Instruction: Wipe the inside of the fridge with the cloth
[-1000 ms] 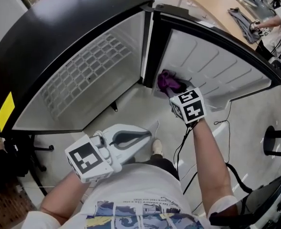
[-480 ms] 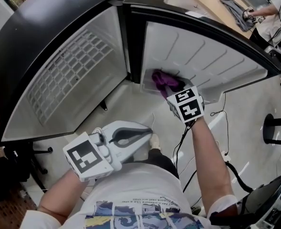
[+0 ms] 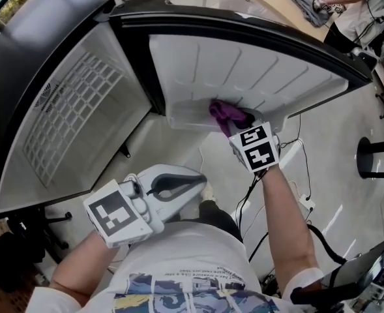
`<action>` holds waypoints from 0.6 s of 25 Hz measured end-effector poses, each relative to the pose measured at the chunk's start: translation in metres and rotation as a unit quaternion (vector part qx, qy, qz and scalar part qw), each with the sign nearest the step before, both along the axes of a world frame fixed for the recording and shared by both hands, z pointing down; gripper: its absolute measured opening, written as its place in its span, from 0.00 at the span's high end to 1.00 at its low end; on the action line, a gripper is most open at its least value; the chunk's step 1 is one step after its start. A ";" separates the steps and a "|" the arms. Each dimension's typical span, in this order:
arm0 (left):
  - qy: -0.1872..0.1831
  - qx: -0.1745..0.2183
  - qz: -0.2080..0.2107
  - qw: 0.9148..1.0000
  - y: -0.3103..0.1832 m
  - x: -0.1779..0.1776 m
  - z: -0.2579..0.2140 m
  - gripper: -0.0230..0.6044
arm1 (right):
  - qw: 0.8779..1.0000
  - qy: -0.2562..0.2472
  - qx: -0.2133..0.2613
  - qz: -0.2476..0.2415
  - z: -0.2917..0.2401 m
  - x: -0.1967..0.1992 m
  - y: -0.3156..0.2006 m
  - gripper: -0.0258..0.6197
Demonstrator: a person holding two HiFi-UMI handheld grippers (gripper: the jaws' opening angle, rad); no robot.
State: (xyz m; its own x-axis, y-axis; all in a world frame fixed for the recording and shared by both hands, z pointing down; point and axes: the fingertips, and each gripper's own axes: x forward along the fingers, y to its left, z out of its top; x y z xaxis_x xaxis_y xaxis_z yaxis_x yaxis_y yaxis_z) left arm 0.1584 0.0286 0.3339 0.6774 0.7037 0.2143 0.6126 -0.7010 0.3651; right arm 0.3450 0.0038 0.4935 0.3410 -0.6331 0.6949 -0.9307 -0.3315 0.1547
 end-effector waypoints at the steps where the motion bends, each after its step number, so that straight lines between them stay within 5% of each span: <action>1: 0.000 -0.001 0.005 1.000 0.002 0.002 0.000 0.96 | 1.000 0.002 -0.001 0.006 0.000 0.002 0.006 0.88; 15: -0.002 -0.005 0.063 0.998 0.037 0.023 -0.001 0.96 | 0.996 0.058 -0.022 0.065 -0.016 0.026 0.066 0.88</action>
State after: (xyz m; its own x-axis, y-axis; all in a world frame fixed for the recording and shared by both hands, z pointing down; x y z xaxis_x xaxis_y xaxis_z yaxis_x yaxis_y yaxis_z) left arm 0.1813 0.0659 0.3329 0.5818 0.7859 0.2093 0.6945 -0.6140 0.3749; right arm 0.3708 0.0700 0.4771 0.4979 -0.5473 0.6727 -0.8551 -0.4390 0.2757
